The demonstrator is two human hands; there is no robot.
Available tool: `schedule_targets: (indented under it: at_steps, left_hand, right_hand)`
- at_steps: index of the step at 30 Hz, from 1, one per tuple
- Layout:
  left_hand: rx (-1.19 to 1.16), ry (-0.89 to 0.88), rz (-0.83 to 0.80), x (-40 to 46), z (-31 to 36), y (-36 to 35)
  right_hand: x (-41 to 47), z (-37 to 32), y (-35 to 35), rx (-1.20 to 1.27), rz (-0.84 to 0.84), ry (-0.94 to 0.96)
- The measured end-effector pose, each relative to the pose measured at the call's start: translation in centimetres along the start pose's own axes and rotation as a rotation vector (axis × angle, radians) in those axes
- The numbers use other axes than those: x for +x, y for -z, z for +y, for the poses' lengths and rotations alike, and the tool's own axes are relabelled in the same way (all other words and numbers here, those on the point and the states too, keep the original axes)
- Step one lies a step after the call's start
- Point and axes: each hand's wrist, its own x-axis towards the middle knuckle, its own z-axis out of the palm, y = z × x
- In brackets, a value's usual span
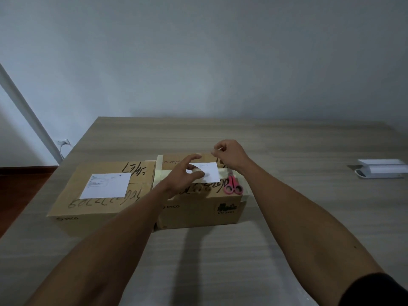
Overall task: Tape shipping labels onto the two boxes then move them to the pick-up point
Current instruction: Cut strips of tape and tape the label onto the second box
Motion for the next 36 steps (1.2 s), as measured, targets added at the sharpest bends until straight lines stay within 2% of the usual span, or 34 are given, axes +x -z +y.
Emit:
schedule_targets:
  at_steps: [3,10,16,27,31,36]
  left_hand:
    - [-0.018,-0.008,0.003,0.7,0.2,-0.2]
    - [-0.031,-0.033,0.004,1.8,0.1,-1.4]
    - [-0.061,-0.014,-0.009,2.2,0.3,-2.0]
    - [-0.085,0.003,-0.009,2.1,0.1,-1.6]
    - [-0.091,0.023,-0.029,2.0,0.3,-1.1]
    - [-0.08,0.023,-0.05,1.8,0.7,-0.4]
  right_hand:
    - [-0.5,1.3,0.2,-0.112,0.021,-0.076]
    - [-3.2,3.7,0.5,-0.434,-0.104,-0.303]
    - [-4.5,5.0,-1.0,-0.46,-0.109,-0.382]
    - [-4.9,4.3,-1.8,-0.417,0.024,-0.54]
    - [-4.8,4.0,-1.7,-0.396,0.127,-0.528]
    - [-4.6,3.9,-0.3,-0.475,0.131,-0.455]
